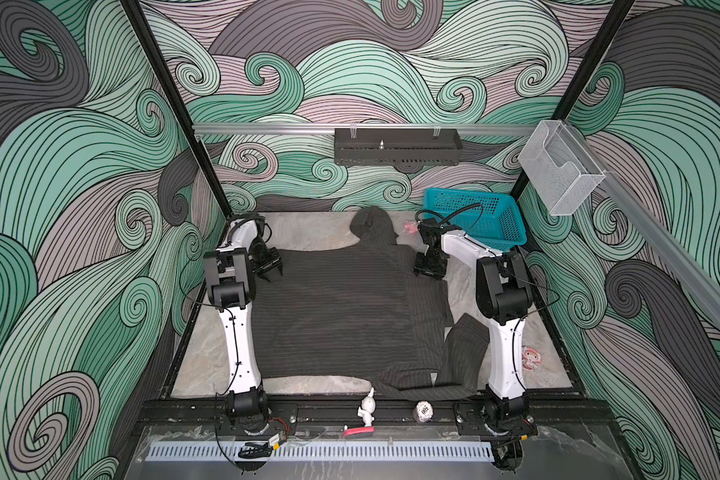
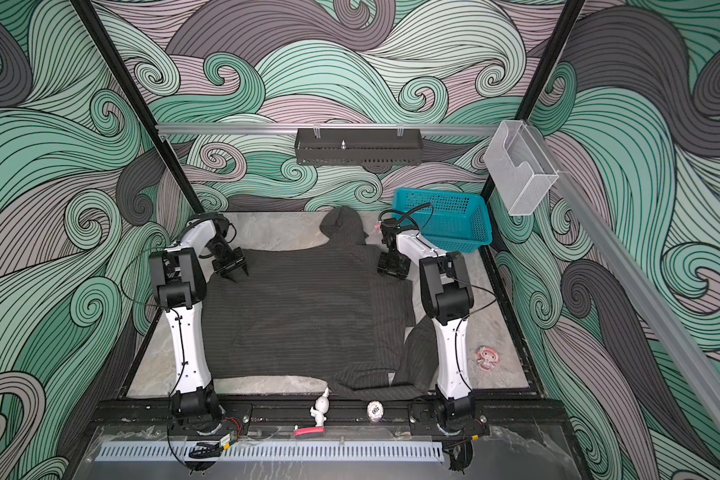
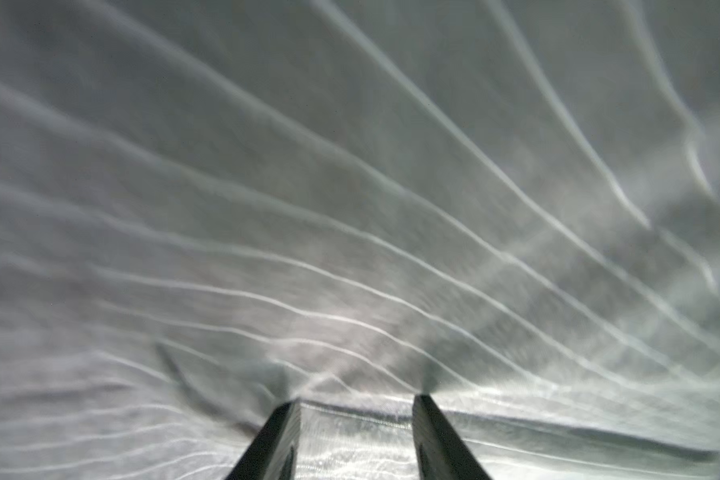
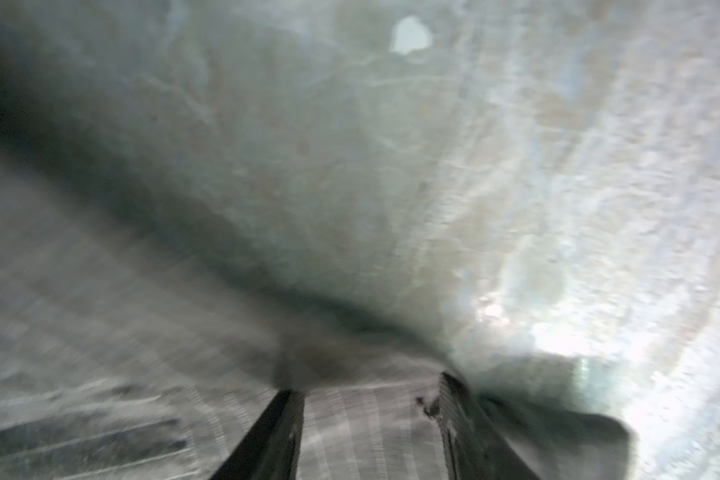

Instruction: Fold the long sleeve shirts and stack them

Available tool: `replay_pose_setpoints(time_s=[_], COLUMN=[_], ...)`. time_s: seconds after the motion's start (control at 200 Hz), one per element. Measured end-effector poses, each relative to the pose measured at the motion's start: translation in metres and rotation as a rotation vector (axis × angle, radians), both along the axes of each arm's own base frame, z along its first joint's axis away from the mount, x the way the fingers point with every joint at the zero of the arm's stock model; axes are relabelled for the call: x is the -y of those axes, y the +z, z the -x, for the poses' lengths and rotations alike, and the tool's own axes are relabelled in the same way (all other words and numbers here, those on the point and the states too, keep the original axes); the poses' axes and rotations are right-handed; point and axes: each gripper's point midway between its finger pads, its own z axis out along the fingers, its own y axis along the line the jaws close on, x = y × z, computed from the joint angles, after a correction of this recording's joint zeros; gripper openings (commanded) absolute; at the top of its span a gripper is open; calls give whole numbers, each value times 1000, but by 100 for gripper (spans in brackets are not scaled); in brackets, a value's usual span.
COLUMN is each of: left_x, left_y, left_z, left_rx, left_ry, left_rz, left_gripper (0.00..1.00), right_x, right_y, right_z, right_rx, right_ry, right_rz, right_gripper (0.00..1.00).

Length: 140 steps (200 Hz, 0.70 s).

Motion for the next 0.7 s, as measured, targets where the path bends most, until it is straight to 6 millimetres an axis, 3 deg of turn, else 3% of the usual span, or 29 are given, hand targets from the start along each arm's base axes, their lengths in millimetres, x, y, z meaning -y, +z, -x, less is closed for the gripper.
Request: replay_pose_setpoints(time_s=[0.23,0.471,0.591,0.701], left_x=[-1,6,16,29], left_y=[1,4,18,41], left_z=[5,2,8,24], left_rx=[-8,12,48,91], left_ry=[11,-3,-21,-40], left_rz=[14,22,24,29], left_gripper=[53,61,62,60], right_x=[-13,-32,-38,-40], right_y=[3,15,35,54], right_z=[-10,-11,3,17], right_rx=[8,51,79,105], right_ry=[44,129,156,168], right_rz=[-16,6,10,7], right_gripper=[54,62,61,57])
